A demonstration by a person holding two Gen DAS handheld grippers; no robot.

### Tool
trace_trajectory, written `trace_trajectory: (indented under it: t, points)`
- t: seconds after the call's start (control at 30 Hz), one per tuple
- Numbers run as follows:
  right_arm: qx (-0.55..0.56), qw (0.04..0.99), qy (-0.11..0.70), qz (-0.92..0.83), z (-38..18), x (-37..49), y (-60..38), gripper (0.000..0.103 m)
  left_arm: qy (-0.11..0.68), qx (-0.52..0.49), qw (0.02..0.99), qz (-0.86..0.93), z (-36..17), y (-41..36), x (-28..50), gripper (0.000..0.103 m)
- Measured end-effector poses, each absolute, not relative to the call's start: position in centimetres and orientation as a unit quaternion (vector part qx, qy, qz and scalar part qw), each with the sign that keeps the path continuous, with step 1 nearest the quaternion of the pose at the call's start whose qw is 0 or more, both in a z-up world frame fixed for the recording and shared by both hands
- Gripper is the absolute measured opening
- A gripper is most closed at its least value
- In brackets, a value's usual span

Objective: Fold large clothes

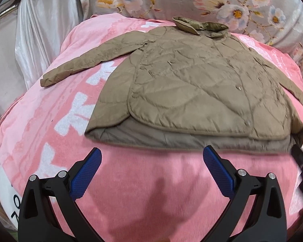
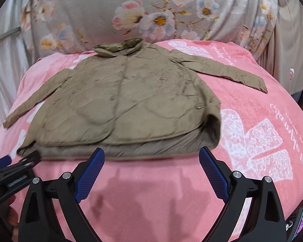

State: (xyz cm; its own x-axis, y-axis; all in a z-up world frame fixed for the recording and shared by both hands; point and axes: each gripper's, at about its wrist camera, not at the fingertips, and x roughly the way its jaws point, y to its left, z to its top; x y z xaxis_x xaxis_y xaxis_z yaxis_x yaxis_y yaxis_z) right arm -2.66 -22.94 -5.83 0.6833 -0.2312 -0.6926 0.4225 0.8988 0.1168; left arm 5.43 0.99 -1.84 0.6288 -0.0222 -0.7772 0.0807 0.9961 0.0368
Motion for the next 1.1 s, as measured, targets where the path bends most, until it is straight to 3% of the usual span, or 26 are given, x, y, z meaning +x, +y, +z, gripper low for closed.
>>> trace_trajectory:
  t: [0.4, 0.57, 0.83, 0.93, 0.97, 1.0, 1.03, 1.07, 1.1]
  points:
    - [0.289, 0.865, 0.295, -0.285, -6.9, 3.2, -46.1, 0.092, 0.429, 0.025, 0.902, 0.033, -3.1, 3.5, 14.9, 0.098]
    - [0.283, 0.836, 0.300, -0.362, -8.6, 6.2, -53.7, 0.092, 0.441, 0.063, 0.891, 0.090, -5.9, 4.8, 17.8, 0.098]
    - [0.332, 0.785, 0.310, -0.422, -12.3, 7.8, -62.2, 0.090, 0.443, 0.040, 0.892, 0.076, -6.7, 5.6, 18.7, 0.098]
    - [0.356, 0.769, 0.302, -0.437, -13.3, 8.4, -63.8, 0.076, 0.444, 0.037, 0.892, 0.075, -6.8, 5.5, 18.8, 0.098]
    - [0.352, 0.773, 0.297, -0.437, -13.0, 8.7, -63.9, 0.059, 0.445, 0.036, 0.892, 0.073, -6.8, 5.5, 18.7, 0.098]
    - [0.345, 0.774, 0.302, -0.436, -12.7, 9.4, -64.1, 0.050, 0.446, 0.033, 0.891, 0.071, -6.7, 5.5, 18.7, 0.098]
    - [0.339, 0.775, 0.307, -0.435, -12.3, 10.1, -64.1, 0.024, 0.448, 0.031, 0.891, 0.069, -6.6, 5.5, 18.7, 0.098]
    - [0.339, 0.781, 0.305, -0.426, -11.9, 10.6, -64.0, 0.008, 0.449, 0.029, 0.891, 0.065, -6.4, 5.5, 18.7, 0.098]
    - [0.339, 0.790, 0.295, -0.418, -10.9, 11.3, -63.8, 0.008, 0.448, 0.028, 0.891, 0.063, -6.2, 5.4, 18.6, 0.098]
